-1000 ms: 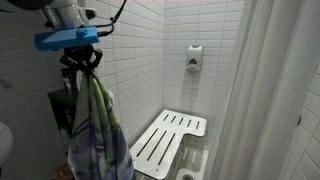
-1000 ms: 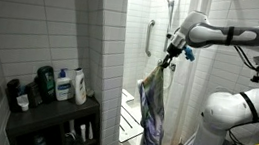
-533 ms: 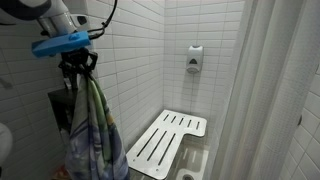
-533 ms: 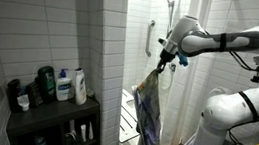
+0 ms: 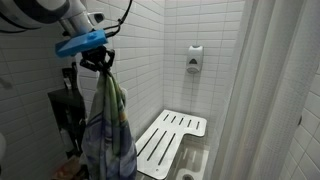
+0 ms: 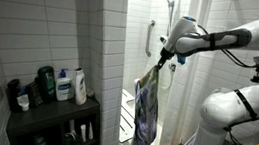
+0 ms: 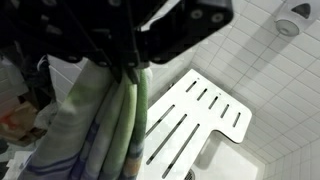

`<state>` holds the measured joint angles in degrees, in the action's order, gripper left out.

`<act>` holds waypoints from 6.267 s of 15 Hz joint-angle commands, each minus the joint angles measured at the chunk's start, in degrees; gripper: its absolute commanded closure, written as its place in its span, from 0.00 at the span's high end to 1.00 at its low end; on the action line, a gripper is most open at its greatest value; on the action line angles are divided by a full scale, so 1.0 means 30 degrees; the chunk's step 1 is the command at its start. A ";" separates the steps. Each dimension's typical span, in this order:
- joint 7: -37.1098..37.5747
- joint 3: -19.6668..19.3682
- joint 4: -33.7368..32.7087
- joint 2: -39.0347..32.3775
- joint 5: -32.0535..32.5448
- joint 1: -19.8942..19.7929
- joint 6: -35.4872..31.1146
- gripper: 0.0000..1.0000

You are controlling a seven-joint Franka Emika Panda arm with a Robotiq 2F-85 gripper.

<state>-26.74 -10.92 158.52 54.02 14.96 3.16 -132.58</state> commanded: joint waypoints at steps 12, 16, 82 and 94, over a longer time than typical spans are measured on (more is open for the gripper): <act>-0.1671 -0.1156 -0.7446 -0.8590 -0.0383 -0.0434 -0.3198 0.02; -0.2110 -0.1164 -0.8164 -1.0054 -0.1166 -0.0360 -0.3493 0.02; -0.9416 0.5161 -1.3116 -2.7433 -0.6329 -0.8377 -0.8006 0.02; -1.0235 0.6175 -1.9716 -3.3293 -0.5805 -0.8245 -0.6433 0.02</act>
<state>-55.47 6.39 105.91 -40.37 -2.40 -20.72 -154.35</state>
